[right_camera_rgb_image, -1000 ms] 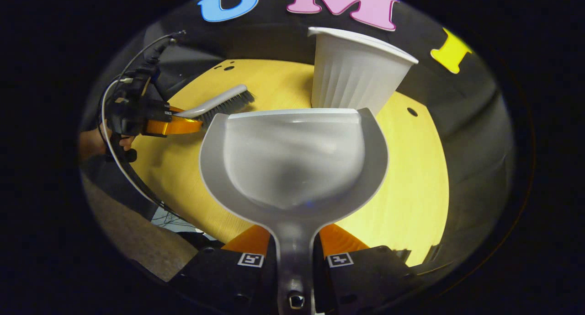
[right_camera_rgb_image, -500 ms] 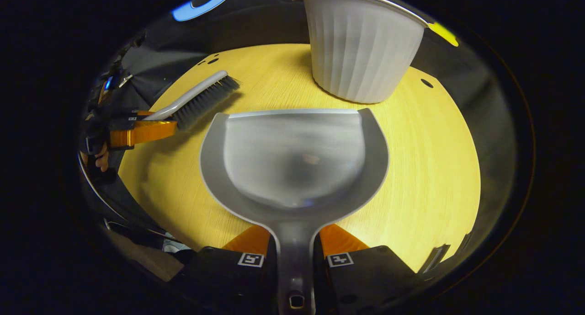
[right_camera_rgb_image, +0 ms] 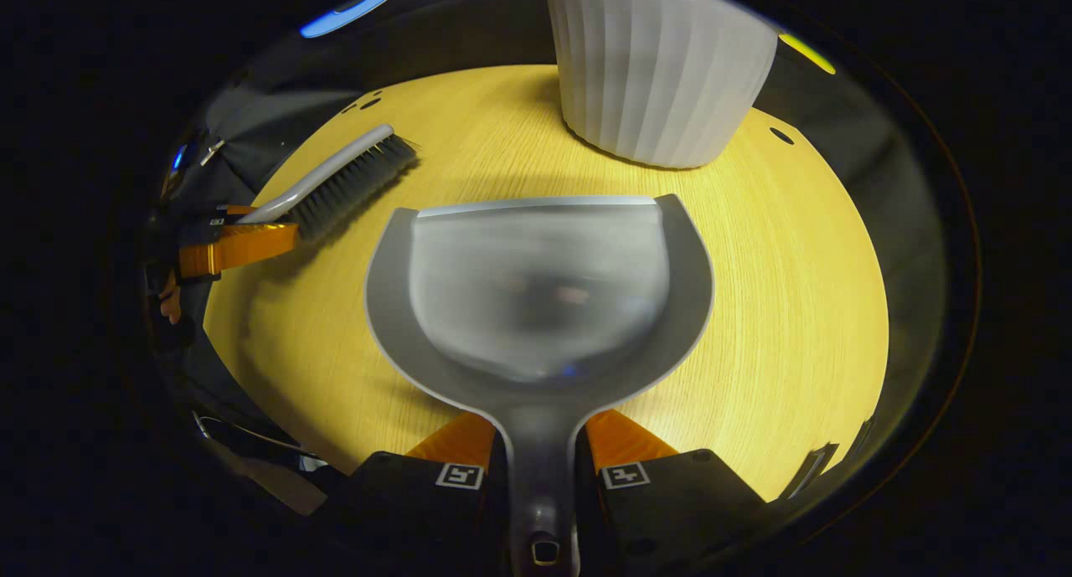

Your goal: Pick up the small broom and dustpan from the desktop, sweep the trash into the dustpan with the broom, and then empty the trash into the garbage bin.

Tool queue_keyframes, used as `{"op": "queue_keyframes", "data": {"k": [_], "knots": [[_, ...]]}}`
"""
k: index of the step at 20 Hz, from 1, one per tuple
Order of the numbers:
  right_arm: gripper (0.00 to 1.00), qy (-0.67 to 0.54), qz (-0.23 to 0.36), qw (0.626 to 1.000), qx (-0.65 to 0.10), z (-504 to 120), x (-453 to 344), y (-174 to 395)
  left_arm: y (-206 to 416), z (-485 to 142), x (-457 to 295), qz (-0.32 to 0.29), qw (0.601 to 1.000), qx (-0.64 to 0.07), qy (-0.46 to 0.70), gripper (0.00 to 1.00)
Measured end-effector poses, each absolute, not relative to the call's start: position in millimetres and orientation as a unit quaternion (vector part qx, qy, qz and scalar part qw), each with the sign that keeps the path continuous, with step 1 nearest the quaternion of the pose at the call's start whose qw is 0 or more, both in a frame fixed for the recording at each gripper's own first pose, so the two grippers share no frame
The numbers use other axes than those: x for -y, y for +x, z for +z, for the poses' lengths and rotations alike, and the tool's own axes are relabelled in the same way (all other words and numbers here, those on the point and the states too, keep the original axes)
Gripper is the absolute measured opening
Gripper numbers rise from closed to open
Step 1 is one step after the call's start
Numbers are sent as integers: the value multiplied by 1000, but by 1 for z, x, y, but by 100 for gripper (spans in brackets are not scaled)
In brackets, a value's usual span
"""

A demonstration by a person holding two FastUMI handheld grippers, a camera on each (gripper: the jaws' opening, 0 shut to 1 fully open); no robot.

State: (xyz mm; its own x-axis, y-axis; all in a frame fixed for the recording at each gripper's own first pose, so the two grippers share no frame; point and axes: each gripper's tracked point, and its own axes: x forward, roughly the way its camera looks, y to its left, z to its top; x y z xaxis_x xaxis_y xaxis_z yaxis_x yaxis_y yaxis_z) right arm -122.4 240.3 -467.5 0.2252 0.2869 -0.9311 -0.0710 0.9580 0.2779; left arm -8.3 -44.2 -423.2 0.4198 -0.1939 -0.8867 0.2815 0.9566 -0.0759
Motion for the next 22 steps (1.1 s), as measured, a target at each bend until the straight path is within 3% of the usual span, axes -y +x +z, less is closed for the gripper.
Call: {"op": "queue_keyframes", "data": {"k": [7, 8, 9, 12, 15, 16, 17, 22], "knots": [[39, 100, 113, 769, -621, -468, -242, -127, -9, -432, 33, -125, 837, -530, 58, 30], [33, 101, 113, 768, -622, -468, -242, -128, -12, -434, 31, -123, 834, -535, 61, 30], [42, 100, 114, 767, -623, -468, -242, -130, -14, -435, 31, -122, 832, -538, 61, 34], [49, 93, 123, 765, -625, -467, -243, -137, -16, -436, 30, -121, 831, -540, 60, 31], [58, 95, 126, 764, -626, -462, -246, -142, -16, -435, 29, -125, 830, -540, 63, 39], [67, 97, 128, 763, -626, -460, -247, -142, -16, -434, 29, -127, 830, -539, 65, 36], [65, 99, 129, 764, -624, -458, -247, -144, -17, -432, 31, -130, 830, -538, 66, 39], [85, 105, 127, 773, -613, -447, -242, -141, -20, -419, 35, -140, 833, -530, 69, 55]]}}
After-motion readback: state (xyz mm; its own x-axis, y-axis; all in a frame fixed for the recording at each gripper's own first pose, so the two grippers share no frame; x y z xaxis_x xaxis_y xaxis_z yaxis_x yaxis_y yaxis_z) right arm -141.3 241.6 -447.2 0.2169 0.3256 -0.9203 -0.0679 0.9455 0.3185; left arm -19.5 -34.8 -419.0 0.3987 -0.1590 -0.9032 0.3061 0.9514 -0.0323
